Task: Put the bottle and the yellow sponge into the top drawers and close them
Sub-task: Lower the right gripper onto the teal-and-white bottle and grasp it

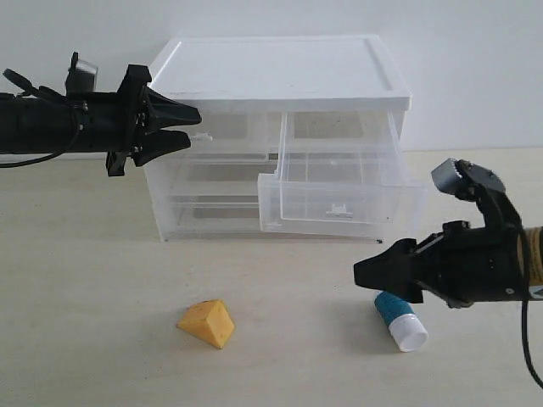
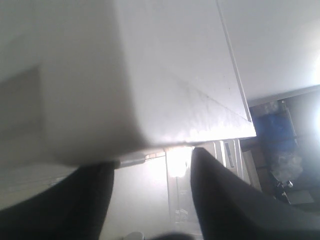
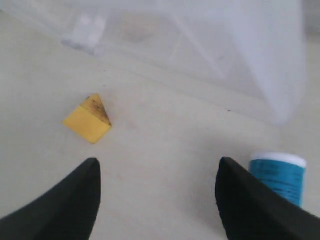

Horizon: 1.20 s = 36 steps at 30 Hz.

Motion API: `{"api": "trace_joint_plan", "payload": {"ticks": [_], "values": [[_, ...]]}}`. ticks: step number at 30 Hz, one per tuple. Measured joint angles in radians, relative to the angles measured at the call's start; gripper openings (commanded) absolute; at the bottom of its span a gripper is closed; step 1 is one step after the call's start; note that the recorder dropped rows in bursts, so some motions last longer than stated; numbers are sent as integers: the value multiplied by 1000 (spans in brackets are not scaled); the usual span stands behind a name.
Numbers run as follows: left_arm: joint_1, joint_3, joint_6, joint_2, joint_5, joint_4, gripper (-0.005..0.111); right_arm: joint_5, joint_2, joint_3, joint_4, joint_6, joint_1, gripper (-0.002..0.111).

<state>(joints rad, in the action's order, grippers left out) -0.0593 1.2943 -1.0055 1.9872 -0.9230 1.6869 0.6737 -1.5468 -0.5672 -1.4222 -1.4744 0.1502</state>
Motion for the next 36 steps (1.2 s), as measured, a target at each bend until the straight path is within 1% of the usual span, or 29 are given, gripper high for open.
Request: {"api": "trace_joint_plan", "payload": {"ticks": [3, 6, 8, 11, 13, 18, 25, 26, 27, 28, 29, 32, 34, 36], "values": [[0, 0, 0, 0, 0, 0, 46, -96, 50, 0, -53, -18, 0, 59], [0, 0, 0, 0, 0, 0, 46, -187, 44, 0, -87, 7, 13, 59], [0, 0, 0, 0, 0, 0, 46, -240, 35, 0, -83, 41, 40, 59], [0, 0, 0, 0, 0, 0, 46, -345, 5, 0, -35, 136, 121, 59], [0, 0, 0, 0, 0, 0, 46, -408, -10, 0, 2, 174, 145, 59], [0, 0, 0, 0, 0, 0, 46, -418, -30, 0, 136, 307, 149, 59], [0, 0, 0, 0, 0, 0, 46, -379, -162, -2, 341, 537, 149, 58], [0, 0, 0, 0, 0, 0, 46, -375, -170, -2, 378, 573, 149, 56], [0, 0, 0, 0, 0, -2, 46, -375, -175, -2, 409, 605, 149, 52], [0, 0, 0, 0, 0, -2, 46, -375, -179, -2, 434, 632, 149, 44], [0, 0, 0, 0, 0, -2, 46, -371, -188, -2, 449, 650, 149, 40], [0, 0, 0, 0, 0, -2, 46, -371, -200, -2, 461, 659, 149, 17], [0, 0, 0, 0, 0, -2, 46, -371, -203, -4, 466, 663, 149, -1], [0, 0, 0, 0, 0, -2, 46, -371, -204, -4, 468, 658, 149, 0]]}}
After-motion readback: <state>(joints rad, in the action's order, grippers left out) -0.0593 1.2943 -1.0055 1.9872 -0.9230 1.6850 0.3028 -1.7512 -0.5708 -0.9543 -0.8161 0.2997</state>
